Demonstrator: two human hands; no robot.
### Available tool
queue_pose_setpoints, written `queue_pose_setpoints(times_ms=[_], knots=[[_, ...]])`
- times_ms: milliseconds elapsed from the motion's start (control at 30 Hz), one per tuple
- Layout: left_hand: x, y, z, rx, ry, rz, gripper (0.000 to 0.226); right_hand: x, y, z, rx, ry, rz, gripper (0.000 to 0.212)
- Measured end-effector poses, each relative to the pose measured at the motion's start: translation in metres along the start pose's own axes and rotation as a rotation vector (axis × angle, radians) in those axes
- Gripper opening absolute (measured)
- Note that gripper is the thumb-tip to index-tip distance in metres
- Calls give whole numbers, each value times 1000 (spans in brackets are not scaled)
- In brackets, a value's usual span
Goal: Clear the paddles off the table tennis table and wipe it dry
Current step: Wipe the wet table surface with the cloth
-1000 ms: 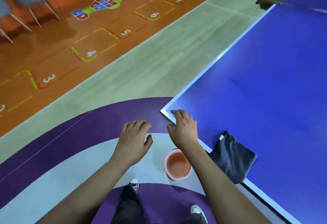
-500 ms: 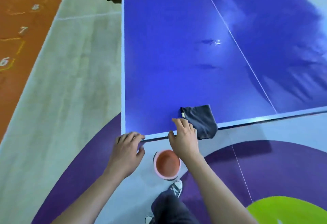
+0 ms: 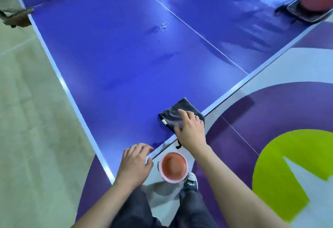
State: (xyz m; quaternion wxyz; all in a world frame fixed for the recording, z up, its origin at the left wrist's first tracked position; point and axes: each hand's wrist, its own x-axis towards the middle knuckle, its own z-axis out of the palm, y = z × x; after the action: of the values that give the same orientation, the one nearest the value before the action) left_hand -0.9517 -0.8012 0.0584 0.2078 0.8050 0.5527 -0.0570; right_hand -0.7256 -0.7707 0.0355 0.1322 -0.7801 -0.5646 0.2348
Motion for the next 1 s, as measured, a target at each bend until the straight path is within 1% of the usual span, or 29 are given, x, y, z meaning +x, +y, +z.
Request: queue_pose_setpoints(times_ms=[67,200,367,467,533,667,800,900,1000], knots=[[32,-11,-2,18,-56,76,30,12,1,3,12,58,78,62],[84,-36,-5,39,-150,235,34,17,-3,28,-1,172,256,60],[141,-72,-3,101,-81,507,40,32,-11,74,-4,369,469,56],[169,-92,0,102,-48,612,42,43,-18,98,-1,374,549,60],[184,-104,2,109,-27,666,42,51,-20,111,4,380,591,66],[224,-106,6,131,34,757,48,65,-34,130,-42,414,710,79],[276,-78,5,131,90,792,51,65,-51,151,-127,489,734,72],[320,-46,4,183,86,800,56,76,-31,146,-145,519,727,71],[350,-31,6,250,66,768,61,112,12,117,-146,486,738,71]])
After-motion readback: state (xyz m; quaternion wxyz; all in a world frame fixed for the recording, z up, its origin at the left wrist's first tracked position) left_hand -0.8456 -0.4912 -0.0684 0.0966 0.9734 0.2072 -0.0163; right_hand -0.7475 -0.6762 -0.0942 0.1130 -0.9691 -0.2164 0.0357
